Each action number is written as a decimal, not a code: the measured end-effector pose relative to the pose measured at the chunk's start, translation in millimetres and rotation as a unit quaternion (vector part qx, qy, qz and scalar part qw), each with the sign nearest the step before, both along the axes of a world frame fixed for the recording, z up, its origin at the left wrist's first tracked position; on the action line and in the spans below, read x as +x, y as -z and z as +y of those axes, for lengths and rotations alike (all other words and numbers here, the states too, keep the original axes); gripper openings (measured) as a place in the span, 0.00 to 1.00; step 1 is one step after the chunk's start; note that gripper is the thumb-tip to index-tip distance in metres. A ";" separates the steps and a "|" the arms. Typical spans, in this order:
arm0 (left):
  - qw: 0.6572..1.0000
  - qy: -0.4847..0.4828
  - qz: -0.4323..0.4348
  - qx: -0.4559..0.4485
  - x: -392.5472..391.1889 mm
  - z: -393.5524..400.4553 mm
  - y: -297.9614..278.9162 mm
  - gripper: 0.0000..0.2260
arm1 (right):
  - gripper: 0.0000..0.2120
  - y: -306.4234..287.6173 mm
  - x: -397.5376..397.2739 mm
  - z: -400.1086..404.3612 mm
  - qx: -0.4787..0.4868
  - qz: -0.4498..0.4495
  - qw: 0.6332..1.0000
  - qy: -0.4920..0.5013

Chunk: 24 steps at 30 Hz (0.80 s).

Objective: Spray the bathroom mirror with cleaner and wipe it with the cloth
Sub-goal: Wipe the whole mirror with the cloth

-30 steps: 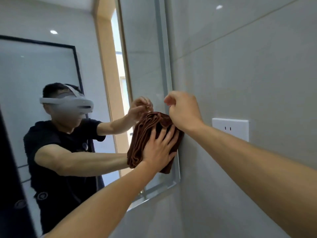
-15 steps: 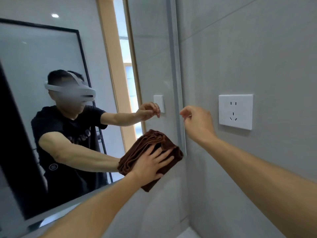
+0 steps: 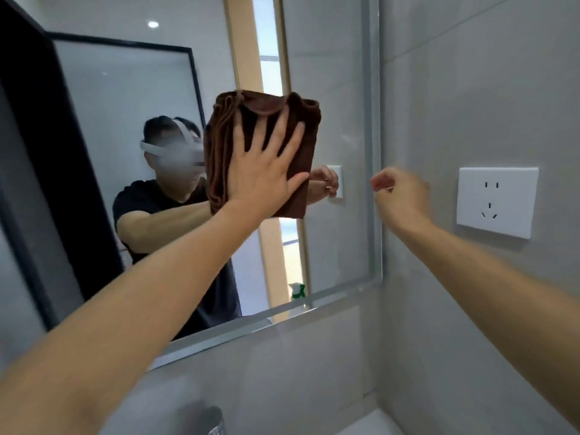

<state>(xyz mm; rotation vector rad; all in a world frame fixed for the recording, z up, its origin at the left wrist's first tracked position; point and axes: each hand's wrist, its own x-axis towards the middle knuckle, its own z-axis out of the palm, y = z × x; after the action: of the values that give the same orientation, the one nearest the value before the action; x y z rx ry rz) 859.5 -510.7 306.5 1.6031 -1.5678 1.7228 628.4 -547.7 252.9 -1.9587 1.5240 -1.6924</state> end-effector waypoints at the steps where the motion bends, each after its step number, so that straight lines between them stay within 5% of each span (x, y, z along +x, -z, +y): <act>1: 1.000 0.007 0.013 0.001 -7.9 -3.7 16.7 0.36 | 0.16 2.6 4.7 -0.9 -0.001 -0.016 1.000 0.002; 7: 0.983 0.060 -0.079 0.154 -16.7 -9.5 152.5 0.35 | 0.13 37.7 40.3 15.1 -0.025 -0.038 0.998 -0.043; 14: 0.968 0.018 -0.144 0.204 81.0 63.3 202.8 0.37 | 0.11 43.5 119.6 68.8 -0.087 0.016 0.988 -0.130; 19: 0.981 -0.002 -0.122 0.149 172.6 136.4 173.2 0.35 | 0.13 2.6 188.3 115.7 -0.173 0.003 0.959 -0.226; 24: 0.993 -0.090 -0.069 0.045 257.0 212.9 62.6 0.37 | 0.11 -46.5 208.5 123.2 -0.189 -0.012 0.952 -0.240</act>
<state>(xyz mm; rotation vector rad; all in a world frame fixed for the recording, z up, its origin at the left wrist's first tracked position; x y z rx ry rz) 1116.5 -297.8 243.9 1.7494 -1.6286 1.9182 836.8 -424.5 299.4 -2.2291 0.6529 -1.8568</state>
